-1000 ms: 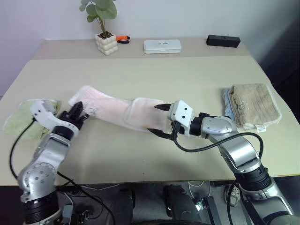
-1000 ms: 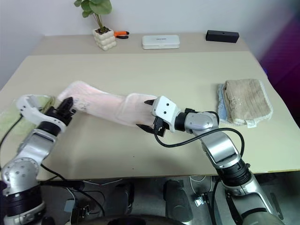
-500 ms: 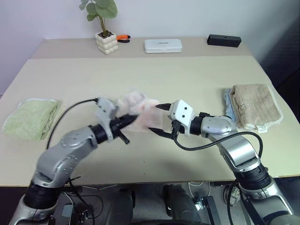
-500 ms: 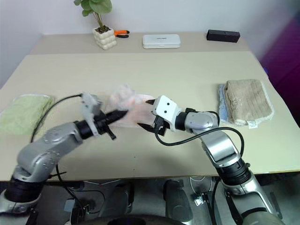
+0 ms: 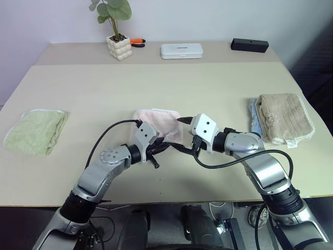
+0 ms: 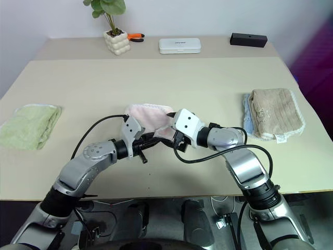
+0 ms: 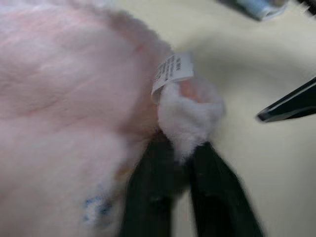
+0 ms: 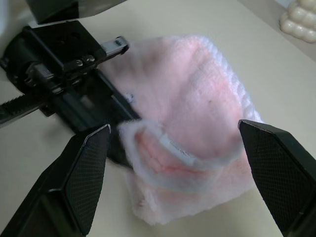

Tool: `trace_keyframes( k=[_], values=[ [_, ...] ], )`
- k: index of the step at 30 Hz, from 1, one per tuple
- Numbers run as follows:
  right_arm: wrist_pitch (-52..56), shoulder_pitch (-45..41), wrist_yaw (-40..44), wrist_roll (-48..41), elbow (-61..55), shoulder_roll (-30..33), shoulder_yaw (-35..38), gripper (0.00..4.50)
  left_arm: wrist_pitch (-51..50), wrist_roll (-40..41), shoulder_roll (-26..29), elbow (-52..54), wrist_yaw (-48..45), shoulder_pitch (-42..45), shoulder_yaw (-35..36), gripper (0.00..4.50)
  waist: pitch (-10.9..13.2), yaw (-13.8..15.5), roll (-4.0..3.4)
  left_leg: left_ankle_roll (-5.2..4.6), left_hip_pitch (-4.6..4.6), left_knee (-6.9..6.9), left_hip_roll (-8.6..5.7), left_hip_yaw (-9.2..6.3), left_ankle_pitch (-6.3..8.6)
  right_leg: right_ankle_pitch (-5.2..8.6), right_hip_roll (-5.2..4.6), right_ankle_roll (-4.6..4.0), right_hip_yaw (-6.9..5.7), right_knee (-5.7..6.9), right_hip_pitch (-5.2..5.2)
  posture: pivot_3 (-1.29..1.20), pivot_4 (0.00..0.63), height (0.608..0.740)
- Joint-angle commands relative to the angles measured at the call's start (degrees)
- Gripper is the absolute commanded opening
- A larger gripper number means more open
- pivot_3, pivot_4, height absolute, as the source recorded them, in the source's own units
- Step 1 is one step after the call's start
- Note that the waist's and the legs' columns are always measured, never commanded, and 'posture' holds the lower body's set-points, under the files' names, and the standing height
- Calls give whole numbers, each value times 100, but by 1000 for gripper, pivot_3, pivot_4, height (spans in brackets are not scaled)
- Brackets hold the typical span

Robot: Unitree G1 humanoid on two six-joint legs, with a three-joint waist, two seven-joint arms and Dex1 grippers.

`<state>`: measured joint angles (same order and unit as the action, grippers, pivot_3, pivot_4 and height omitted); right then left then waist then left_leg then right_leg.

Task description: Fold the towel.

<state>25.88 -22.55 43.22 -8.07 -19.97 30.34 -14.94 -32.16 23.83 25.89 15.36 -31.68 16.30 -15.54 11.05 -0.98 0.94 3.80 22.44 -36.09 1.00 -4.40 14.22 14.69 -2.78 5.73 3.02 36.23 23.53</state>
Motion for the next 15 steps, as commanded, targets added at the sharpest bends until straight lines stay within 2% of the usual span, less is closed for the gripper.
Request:
trace_keyframes(
  k=[1,4,5,7,9,11,14,15],
  values=[
    [-102,-51,-5,-7,-128,35,161,4275,-177,271,124,492,-100,-114,513,2846,0,-7,0,0,0,0,0,-1,0,0,0,1,0,2,0,0,150,737],
    [-106,-55,-3,-11,-119,60,190,4275,-469,646,258,800,-187,-325,983,4273,0,-13,0,0,-1,0,1,-1,0,-1,0,1,0,3,0,0,150,737],
    [-104,-54,-5,-16,-116,70,210,4275,-611,828,308,909,-206,-413,1177,4273,0,-21,0,0,-1,0,1,-1,0,-1,0,1,0,3,0,0,150,737],
    [-11,-92,-1,-166,-95,53,372,3747,-962,1723,585,1349,-487,-882,2011,4321,1,-58,0,-1,-1,1,1,-1,0,-1,0,2,0,4,3,0,150,737],
    [109,-108,31,-334,-119,40,506,3094,-1088,2276,699,1589,-510,-1127,2610,3706,3,-58,-3,-2,-1,4,4,-3,1,0,0,4,-1,8,5,0,150,737],
    [205,-154,60,-466,-161,2,581,2065,-1151,2521,731,1613,-342,-1147,2979,2884,2,2,-3,-2,-2,-1,4,-8,1,0,0,3,-5,12,2,0,150,737],
    [485,-385,-114,-714,-172,-286,685,571,-1022,2156,643,1411,198,-880,3102,1369,2,10,-2,-2,-6,-9,0,-9,1,8,-3,-13,-7,9,-10,0,150,737],
    [591,-500,-206,-759,-129,-433,668,17,-940,1857,573,1264,445,-708,2952,858,2,10,-2,-2,-6,-10,0,-10,1,7,-2,-15,-7,9,-10,0,150,737]
  ],
)
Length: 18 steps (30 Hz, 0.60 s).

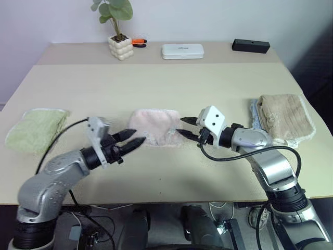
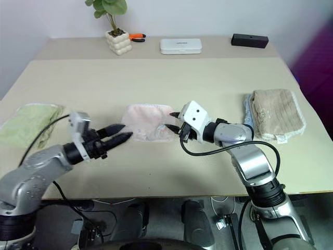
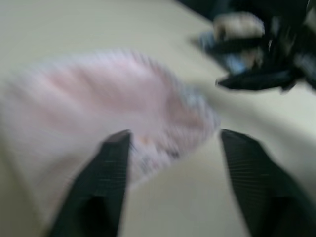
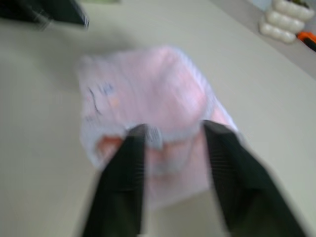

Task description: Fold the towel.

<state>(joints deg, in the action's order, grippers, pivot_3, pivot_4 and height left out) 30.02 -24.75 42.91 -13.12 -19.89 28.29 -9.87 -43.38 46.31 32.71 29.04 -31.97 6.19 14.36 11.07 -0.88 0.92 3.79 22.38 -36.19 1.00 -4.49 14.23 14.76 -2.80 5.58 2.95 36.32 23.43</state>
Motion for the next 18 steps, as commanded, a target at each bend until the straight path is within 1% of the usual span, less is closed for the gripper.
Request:
trace_keyframes(
  k=[1,3,6,9,12,14,16,18],
  values=[
    [264,-401,-316,-237,-34,-402,111,17,304,-839,-178,-306,753,502,-317,858,0,2,0,0,0,0,0,0,0,-1,0,2,0,0,0,0,150,737],
    [287,-583,-532,-71,306,-699,-82,17,584,-1520,-479,-798,1060,877,-915,858,-2,5,0,1,-2,1,-1,-1,0,-8,2,12,-1,1,0,0,150,737],
    [71,-709,-639,235,860,-955,-420,17,878,-2050,-946,-1466,1186,1177,-1456,858,-5,0,4,2,2,4,-3,-1,-1,-12,2,20,0,-9,-1,0,150,737],
    [-125,-797,-780,558,1578,-1180,-734,17,1153,-2546,-1179,-2125,1142,1336,-1906,858,-5,-15,4,1,5,13,-5,2,-1,-18,-2,30,0,-10,7,0,150,737],
    [-300,-717,-1000,913,2330,-1287,-912,17,1421,-2931,-1276,-2642,1040,1384,-2171,858,-4,-21,3,1,6,18,-4,1,-1,-18,0,30,0,0,17,0,150,737],
    [-464,-552,-1105,1150,2715,-1244,-1020,17,1521,-3042,-1344,-2870,1023,1371,-2185,858,-9,-9,-3,1,0,13,-4,0,-1,-18,1,29,0,5,11,0,150,737],
    [-579,-439,-1147,1205,2732,-1231,-979,17,1599,-3065,-1368,-2887,973,1322,-2112,858,-13,-7,-2,1,-4,7,-5,0,-1,-17,-1,29,0,4,1,0,150,737],
    [-633,-357,-1104,1099,2454,-1232,-836,17,1642,-3008,-1374,-2740,902,1222,-1995,858,-15,-8,-3,2,-10,4,-5,0,-1,-18,-1,30,0,3,-7,0,150,737]
  ],
)
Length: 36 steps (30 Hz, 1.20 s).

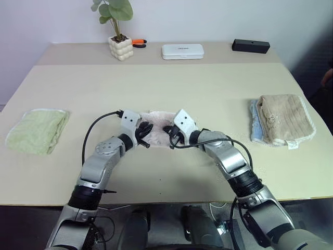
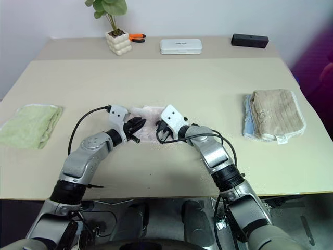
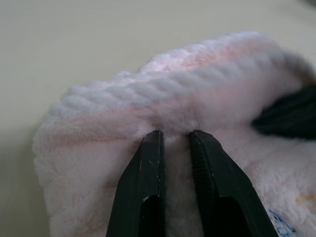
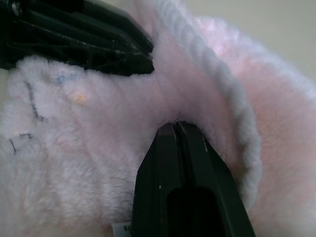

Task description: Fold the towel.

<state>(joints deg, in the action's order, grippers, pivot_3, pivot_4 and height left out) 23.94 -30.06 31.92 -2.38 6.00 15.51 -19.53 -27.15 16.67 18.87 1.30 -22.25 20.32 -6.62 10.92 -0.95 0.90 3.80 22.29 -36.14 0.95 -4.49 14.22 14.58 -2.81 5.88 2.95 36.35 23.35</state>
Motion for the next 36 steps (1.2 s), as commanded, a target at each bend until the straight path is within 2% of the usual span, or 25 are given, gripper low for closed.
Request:
trace_keyframes(
  k=[1,3,6,7,9,13,14,15,21,23,27,30,34,36],
  values=[
    [-35,206,18,-21,-253,44,179,17,29,-19,9,105,-100,-235,149,858,-1,-7,-1,0,-1,0,0,0,0,0,0,0,0,0,-1,0,150,737],
    [89,252,171,-248,-640,90,348,17,3,173,-3,399,-165,-361,355,858,-1,-13,-1,0,-1,2,0,0,0,0,0,1,0,0,0,0,150,737],
    [172,303,362,-443,-1069,193,519,776,-170,429,-23,755,-161,-487,662,858,1,-17,-2,0,6,4,1,-2,0,0,0,1,0,0,8,0,150,737],
    [191,354,559,-528,-1417,402,577,1259,-377,804,-25,1034,-61,-581,1101,1093,3,-19,-1,0,6,4,1,-2,0,0,0,1,0,1,9,0,150,737],
    [363,430,897,-747,-2029,742,690,2254,-836,1448,-6,1457,172,-727,1862,1700,7,-29,-1,-1,11,3,2,-4,1,0,1,1,0,2,14,0,150,737],
    [596,490,1193,-1045,-2561,1041,724,4167,-1447,2074,11,1773,428,-857,2449,3598,7,-24,0,-2,7,4,3,-8,1,1,3,2,-2,3,12,0,150,737],
    [636,492,1232,-1083,-2625,1073,726,4500,-1556,2176,10,1811,472,-866,2528,4129,7,-20,0,-2,6,3,3,-8,1,1,3,2,-3,3,9,0,150,737],
    [666,493,1252,-1107,-2663,1092,729,4500,-1633,2245,12,1839,509,-869,2574,4488,7,-8,0,-2,7,0,3,-8,1,1,3,2,-3,2,8,0,150,737],
    [357,437,1212,-964,-2820,1004,546,4500,-2947,3069,-427,1501,1335,-734,2802,4488,6,-6,1,-1,9,-1,1,-8,1,1,1,2,-3,0,7,0,150,737],
    [343,504,1292,-1013,-2940,1040,495,4500,-3205,3344,-616,1435,1504,-632,2845,4488,6,2,3,-1,10,-2,1,-8,1,1,1,2,-3,0,8,0,150,737],
    [396,655,1465,-1105,-3148,1171,432,4500,-3501,3384,-850,1368,1640,-486,2521,4488,6,22,3,0,10,-2,0,-11,0,1,0,2,-5,-2,5,0,150,737],
    [400,731,1526,-1067,-3203,1276,423,4500,-3633,3606,-1233,1307,1801,-319,2506,4488,6,29,4,0,9,-3,-3,-11,0,1,-2,2,-5,-3,3,0,150,737],
    [420,786,1461,-1014,-3252,1358,446,4500,-3707,3659,-1549,1260,1870,-176,2364,3266,6,19,4,1,10,-4,-4,-11,0,1,-2,2,-5,-6,1,0,150,737],
    [438,805,1437,-1015,-3282,1367,452,4500,-3711,3666,-1589,1229,1890,-149,2344,2183,6,-3,4,1,10,-2,-3,-11,0,1,-1,2,-5,-6,2,0,150,737]
  ],
)
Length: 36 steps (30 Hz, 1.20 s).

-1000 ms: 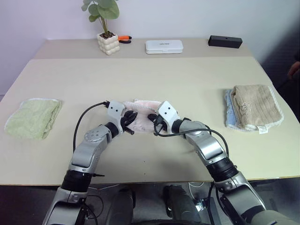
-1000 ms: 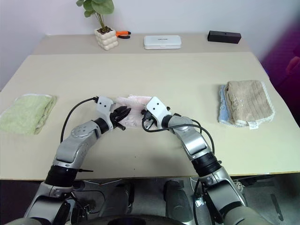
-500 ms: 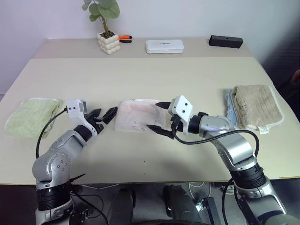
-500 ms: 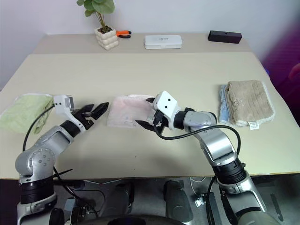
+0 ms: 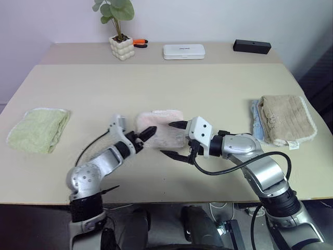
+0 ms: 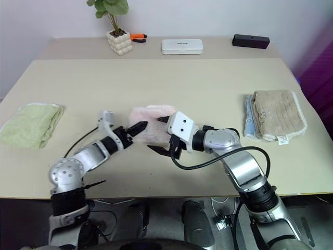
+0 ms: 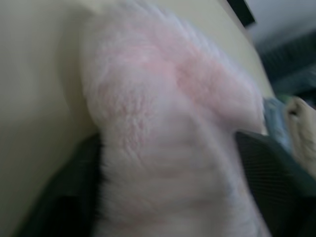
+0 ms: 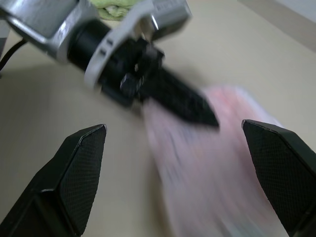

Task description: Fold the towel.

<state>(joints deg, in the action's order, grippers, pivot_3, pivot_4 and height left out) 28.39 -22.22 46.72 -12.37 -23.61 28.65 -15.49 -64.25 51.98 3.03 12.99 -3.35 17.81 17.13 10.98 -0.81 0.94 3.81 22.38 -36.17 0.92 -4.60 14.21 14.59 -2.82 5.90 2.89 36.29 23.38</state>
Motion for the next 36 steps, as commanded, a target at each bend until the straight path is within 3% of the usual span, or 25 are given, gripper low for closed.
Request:
trace_keyframes(
  k=[1,4,5,8,12,17,20,22,30,33,36],
  values=[
    [1,30,-51,-19,-334,58,51,4500,2,125,-1,49,-14,110,-62,1695,0,-30,0,0,-1,1,0,0,0,0,1,0,0,0,1,0,150,737],
    [23,51,-81,-24,-370,68,53,4500,18,117,-3,51,-24,125,-103,166,0,-28,0,0,-2,3,2,-1,0,0,3,0,0,2,3,0,150,737],
    [31,55,-92,-25,-383,65,53,4500,65,135,-28,46,5,147,-51,77,0,-20,0,0,-1,2,2,-1,0,0,3,0,0,2,3,0,150,737],
    [54,58,-117,-34,-408,56,51,4500,362,199,-121,55,65,247,185,77,0,-7,0,0,0,0,1,-1,0,0,2,-1,0,0,2,0,150,737],
    [55,37,-133,-36,-408,46,47,4500,1743,-81,161,-95,274,757,1067,77,5,-20,7,3,2,0,2,-3,-2,0,4,-2,0,0,4,0,150,737],
    [30,28,-108,-28,-380,76,48,4500,3051,-395,940,-554,828,1251,2181,77,4,-35,7,3,-1,7,3,-2,-2,0,6,-1,1,-3,6,0,150,737],
    [-32,44,-54,-16,-324,106,34,4500,3560,-331,1607,-856,1249,1056,3234,77,5,-38,7,4,4,9,3,-2,-2,0,3,0,1,-10,7,0,150,737],
    [-59,40,-22,-21,-297,102,23,4500,3541,-255,1778,-951,1332,741,3487,77,5,-37,7,3,4,10,3,-1,-1,0,2,0,1,-10,8,0,150,737],
    [-286,-40,146,31,-29,140,12,4500,3631,159,1156,-491,1643,-594,3798,77,-11,90,65,7,3,-3,-1,0,-3,2,-8,-8,-6,-16,-9,0,150,737],
    [-342,-67,227,36,19,163,7,4500,3655,469,1007,-355,1661,-776,3767,1079,-11,92,69,8,1,-2,0,-1,-3,2,-7,-9,-6,-15,-9,0,150,737],
    [-416,-59,319,26,75,220,46,4500,3784,597,977,-275,1802,-863,3802,2582,-11,69,69,8,0,1,0,0,-3,1,-6,-8,-5,-15,-8,0,150,737]
  ],
)
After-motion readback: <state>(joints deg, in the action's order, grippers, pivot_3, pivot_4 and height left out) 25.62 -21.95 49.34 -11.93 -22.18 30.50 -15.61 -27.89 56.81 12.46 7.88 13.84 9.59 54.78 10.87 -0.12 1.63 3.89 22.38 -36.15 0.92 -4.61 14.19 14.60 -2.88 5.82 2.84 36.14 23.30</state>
